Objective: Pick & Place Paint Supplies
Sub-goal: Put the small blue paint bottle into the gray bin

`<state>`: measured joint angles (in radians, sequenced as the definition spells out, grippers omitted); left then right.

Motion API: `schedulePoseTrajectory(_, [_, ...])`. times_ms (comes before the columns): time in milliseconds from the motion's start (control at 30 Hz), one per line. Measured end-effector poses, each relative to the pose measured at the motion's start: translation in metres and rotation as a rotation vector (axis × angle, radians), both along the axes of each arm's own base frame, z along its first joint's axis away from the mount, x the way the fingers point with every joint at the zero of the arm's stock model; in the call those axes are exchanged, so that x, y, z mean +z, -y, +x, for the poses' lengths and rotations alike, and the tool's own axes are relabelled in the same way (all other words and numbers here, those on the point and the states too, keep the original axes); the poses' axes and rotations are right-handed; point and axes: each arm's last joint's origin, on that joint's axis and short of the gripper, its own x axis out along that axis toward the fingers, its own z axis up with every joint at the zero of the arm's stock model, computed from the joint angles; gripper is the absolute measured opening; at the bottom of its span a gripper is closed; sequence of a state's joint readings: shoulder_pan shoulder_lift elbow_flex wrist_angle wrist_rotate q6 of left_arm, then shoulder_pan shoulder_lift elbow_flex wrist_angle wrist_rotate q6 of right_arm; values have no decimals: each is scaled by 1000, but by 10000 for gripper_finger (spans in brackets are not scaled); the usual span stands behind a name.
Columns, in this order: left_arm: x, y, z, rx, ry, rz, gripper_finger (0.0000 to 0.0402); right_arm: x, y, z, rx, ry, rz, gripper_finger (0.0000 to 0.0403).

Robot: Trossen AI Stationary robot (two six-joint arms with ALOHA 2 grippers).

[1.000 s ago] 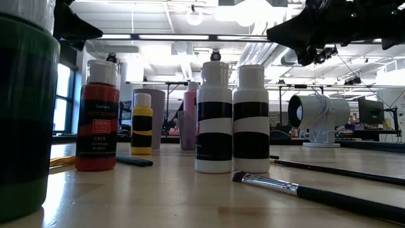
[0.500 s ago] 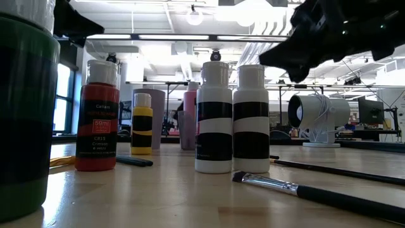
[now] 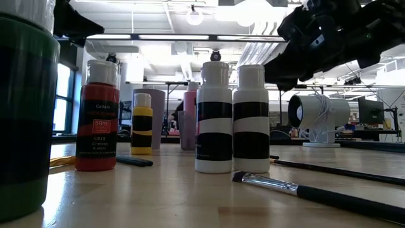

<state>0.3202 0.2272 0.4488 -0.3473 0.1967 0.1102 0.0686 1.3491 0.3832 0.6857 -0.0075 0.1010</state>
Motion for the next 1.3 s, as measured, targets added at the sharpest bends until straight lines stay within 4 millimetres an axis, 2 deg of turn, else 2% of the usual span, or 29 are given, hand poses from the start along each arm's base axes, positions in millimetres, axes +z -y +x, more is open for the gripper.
schedulePoseTrajectory(467, [0, 0, 0, -3, -5, 15, 3, -2, 2, -1, 69, -24, 22, 48])
schedulePoseTrajectory(633, [0, 0, 0, -3, -4, 15, 3, 0, 2, 0, 95, 9, -42, 48])
schedulePoseTrajectory(700, [0, 0, 0, -3, -4, 15, 3, 3, 3, 1, 60, 42, -53, 48])
schedulePoseTrajectory(867, [0, 0, 0, -3, -4, 15, 3, 3, 10, 1, -168, 28, -65, 48])
schedulePoseTrajectory(1167, [0, 0, 0, -5, -6, 29, 3, 6, 4, 5, -6, 15, -23, 48])
schedulePoseTrajectory(1300, [0, 0, 0, -6, -7, 39, 3, 8, 3, 8, 12, -24, -20, 48])
